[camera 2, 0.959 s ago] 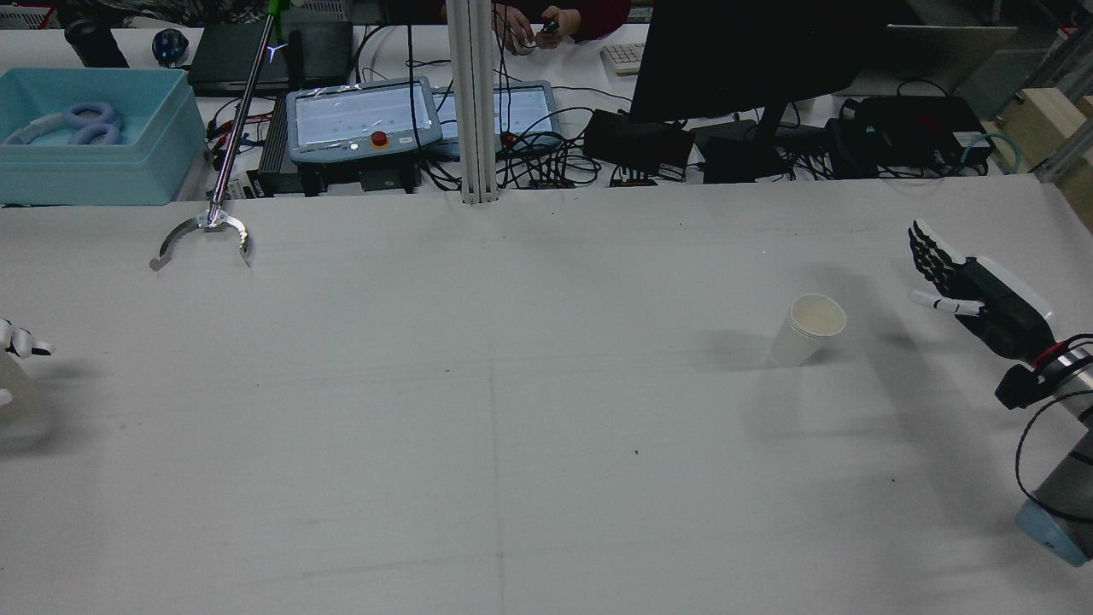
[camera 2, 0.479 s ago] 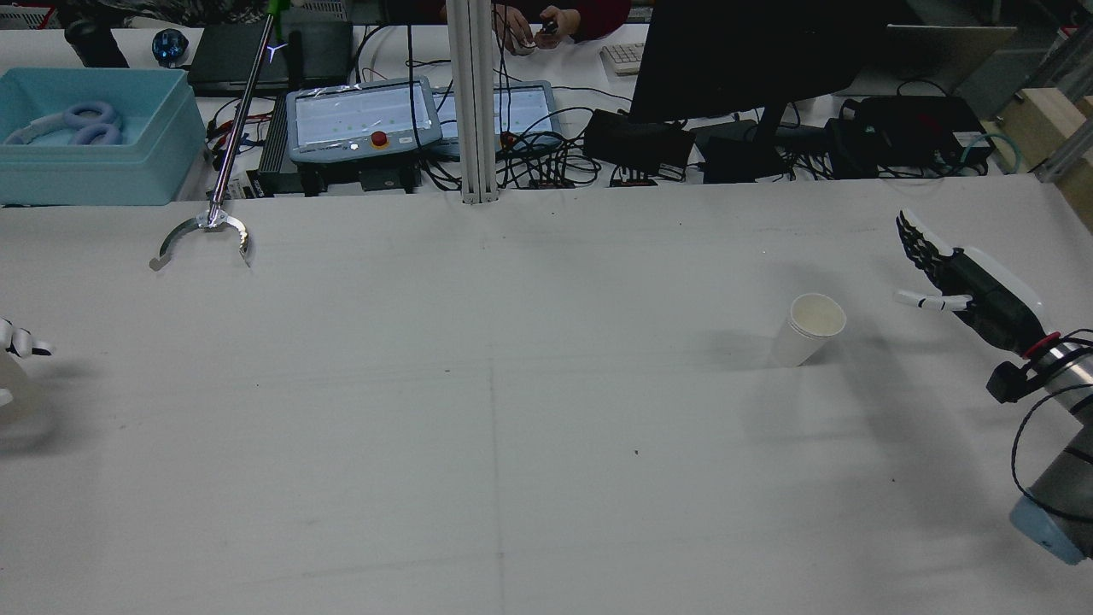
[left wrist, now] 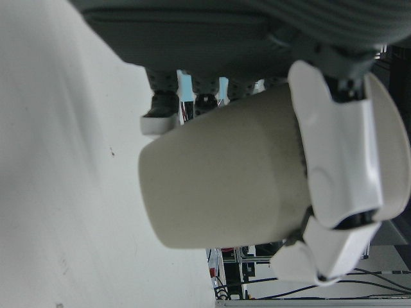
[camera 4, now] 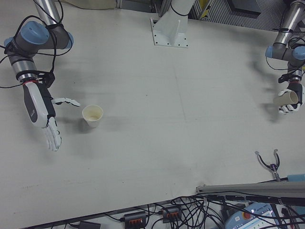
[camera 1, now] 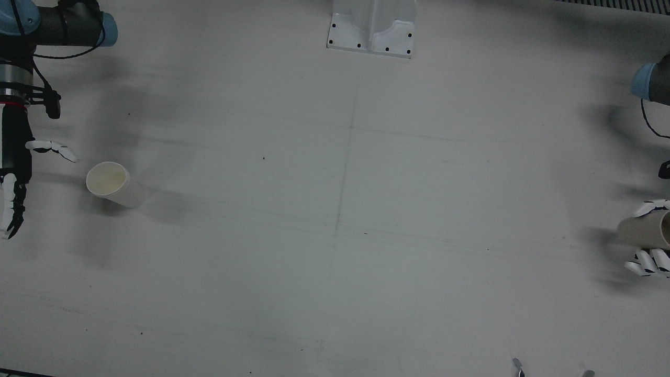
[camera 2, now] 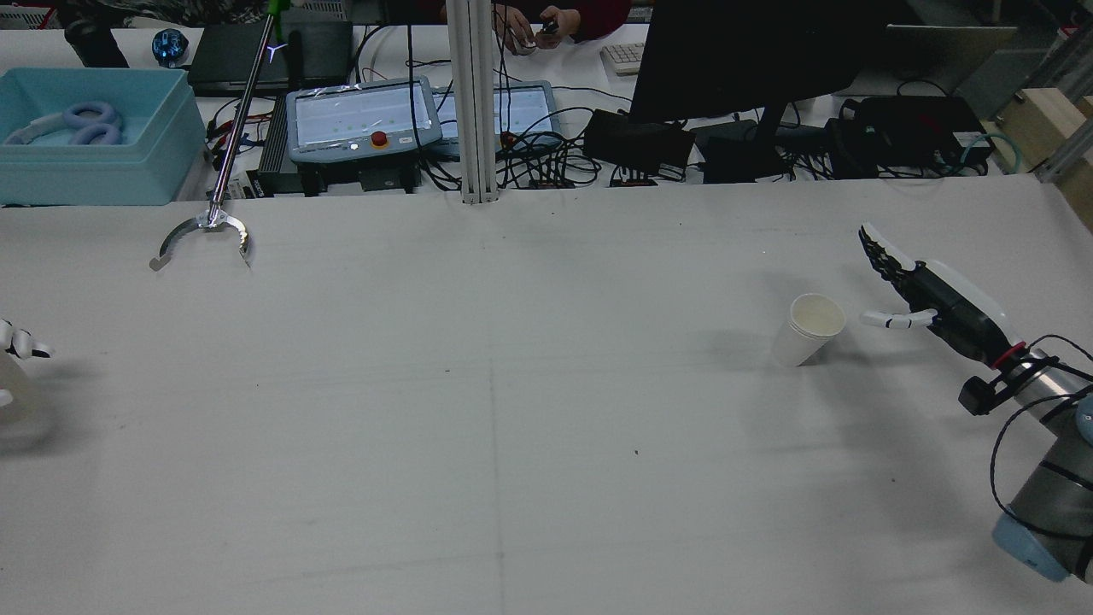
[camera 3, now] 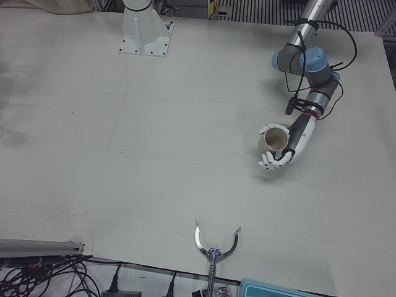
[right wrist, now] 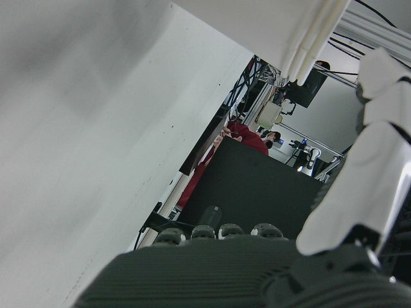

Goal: Pour water
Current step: 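Wrap the right hand fingers around the white paper cup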

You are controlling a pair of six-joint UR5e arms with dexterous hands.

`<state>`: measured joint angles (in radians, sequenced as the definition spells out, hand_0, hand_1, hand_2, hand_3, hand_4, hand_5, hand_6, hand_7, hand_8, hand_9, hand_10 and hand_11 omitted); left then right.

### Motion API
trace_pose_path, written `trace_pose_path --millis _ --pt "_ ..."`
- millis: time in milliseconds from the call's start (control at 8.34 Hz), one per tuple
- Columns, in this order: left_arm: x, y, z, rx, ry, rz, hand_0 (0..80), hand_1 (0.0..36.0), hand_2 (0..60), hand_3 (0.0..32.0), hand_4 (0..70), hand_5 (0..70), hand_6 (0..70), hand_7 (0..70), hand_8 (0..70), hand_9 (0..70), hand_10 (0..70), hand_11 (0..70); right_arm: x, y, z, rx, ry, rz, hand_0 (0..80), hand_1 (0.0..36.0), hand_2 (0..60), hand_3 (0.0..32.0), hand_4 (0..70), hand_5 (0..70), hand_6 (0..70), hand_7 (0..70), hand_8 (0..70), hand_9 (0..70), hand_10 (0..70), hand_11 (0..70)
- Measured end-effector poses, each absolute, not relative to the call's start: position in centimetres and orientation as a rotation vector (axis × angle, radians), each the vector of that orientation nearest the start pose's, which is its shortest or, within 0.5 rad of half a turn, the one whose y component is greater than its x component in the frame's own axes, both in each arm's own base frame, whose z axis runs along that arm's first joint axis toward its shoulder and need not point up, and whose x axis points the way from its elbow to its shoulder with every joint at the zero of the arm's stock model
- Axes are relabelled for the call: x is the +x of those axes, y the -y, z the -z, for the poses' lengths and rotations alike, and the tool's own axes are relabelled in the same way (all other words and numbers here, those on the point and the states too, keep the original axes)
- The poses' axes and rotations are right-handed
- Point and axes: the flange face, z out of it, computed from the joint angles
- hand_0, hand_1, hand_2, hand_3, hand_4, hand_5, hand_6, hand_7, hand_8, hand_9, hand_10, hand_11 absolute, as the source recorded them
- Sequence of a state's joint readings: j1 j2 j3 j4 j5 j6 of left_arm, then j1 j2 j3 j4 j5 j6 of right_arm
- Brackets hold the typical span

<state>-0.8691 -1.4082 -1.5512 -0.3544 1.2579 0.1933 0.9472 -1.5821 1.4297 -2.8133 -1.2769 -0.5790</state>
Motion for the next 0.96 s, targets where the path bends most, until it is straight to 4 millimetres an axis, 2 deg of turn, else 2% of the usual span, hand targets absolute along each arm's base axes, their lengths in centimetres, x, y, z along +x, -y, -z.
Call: trace_pose_path --millis 479,959 --pt "15.0 43.2 -73.5 -0.265 -2.154 1.779 56.1 36.0 60.0 0.0 32.6 70.0 31.6 53.4 27.7 36.0 29.4 44.8 -17.1 48.1 -72.5 0.183 2.032 -1.559 41.3 14.5 22.1 0.0 0.0 0.0 0.0 0.0 0.0 0.0 0.0 0.0" --pt "14.9 43.1 -73.7 -0.279 -2.154 1.791 55.5 36.0 60.0 0.0 32.3 70.0 31.2 52.5 27.7 35.8 29.7 45.0 -19.8 47.4 -71.7 0.175 2.046 -1.561 39.8 13.2 22.8 0.0 1.6 0.0 0.3 0.0 0.0 0.0 0.0 0.0"
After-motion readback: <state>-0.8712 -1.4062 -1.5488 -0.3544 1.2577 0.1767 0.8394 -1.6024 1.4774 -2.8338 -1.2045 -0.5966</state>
